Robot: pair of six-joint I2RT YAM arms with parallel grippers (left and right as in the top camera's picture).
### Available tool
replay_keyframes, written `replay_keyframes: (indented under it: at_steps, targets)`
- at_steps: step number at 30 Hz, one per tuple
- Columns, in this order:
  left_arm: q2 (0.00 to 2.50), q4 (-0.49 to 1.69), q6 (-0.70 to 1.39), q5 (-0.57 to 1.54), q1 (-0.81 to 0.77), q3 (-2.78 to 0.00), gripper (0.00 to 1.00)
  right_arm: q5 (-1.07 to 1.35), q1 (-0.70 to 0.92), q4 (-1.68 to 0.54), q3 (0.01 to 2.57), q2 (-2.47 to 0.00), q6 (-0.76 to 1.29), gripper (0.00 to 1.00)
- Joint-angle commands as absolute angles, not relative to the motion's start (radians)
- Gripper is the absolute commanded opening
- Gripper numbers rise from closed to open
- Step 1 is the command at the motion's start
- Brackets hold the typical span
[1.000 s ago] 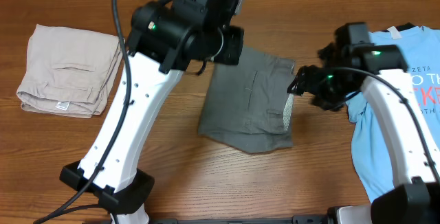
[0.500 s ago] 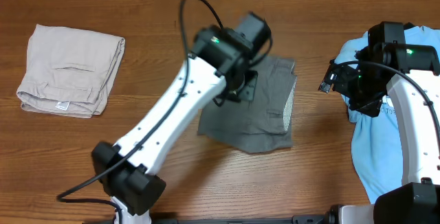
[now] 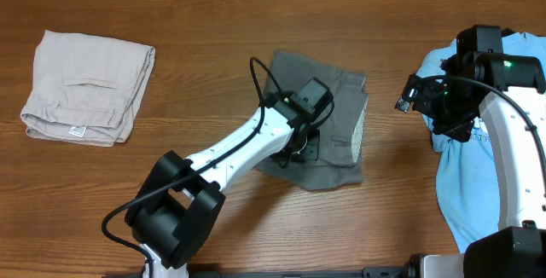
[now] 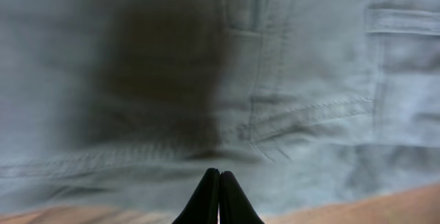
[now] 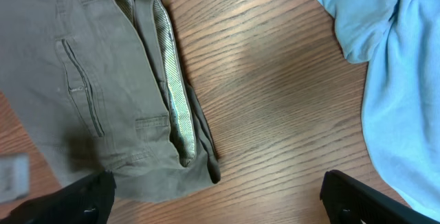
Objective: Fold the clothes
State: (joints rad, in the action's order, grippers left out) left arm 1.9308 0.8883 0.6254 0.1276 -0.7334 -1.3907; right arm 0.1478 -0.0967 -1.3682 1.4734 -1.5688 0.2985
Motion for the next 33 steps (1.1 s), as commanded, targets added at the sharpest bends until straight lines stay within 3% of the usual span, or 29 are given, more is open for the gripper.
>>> replay_keyframes:
  at_steps: [1,11,16,23,24,27,29,30,33]
  targets:
    - [1.93,0.831,0.678,0.149,-0.74,-1.315,0.04,0.134,-0.097,-1.363,1.49,-1.567,0.295,1.0]
    - [1.948,0.678,0.668,-0.035,-0.738,-1.139,0.13,0.134,-0.097,-1.363,1.49,-1.567,0.295,1.0]
    - [1.987,0.677,0.588,-0.155,-0.714,-1.126,0.12,0.134,-0.097,-1.363,1.49,-1.567,0.295,1.0]
    - [1.99,0.649,0.523,-0.461,-0.514,-1.138,0.18,0.134,-0.097,-1.363,1.49,-1.567,0.295,1.0]
    - [1.99,0.636,0.497,-0.489,-0.473,-1.147,0.26,0.134,-0.097,-1.363,1.49,-1.567,0.295,1.0]
    - [1.99,0.595,0.388,-0.47,-0.348,-1.206,0.75,0.134,-0.097,-1.363,1.49,-1.567,0.295,1.0]
    - [1.988,0.623,0.312,-0.372,-0.286,-1.286,0.93,0.134,-0.097,-1.363,1.49,-1.567,0.295,1.0]
    - [1.985,0.657,0.29,-0.311,-0.262,-1.338,1.0,0.134,-0.097,-1.363,1.49,-1.567,0.295,1.0]
    - [1.974,0.789,0.292,-0.171,-0.227,-1.501,1.0,0.134,-0.097,-1.363,1.49,-1.567,0.295,1.0]
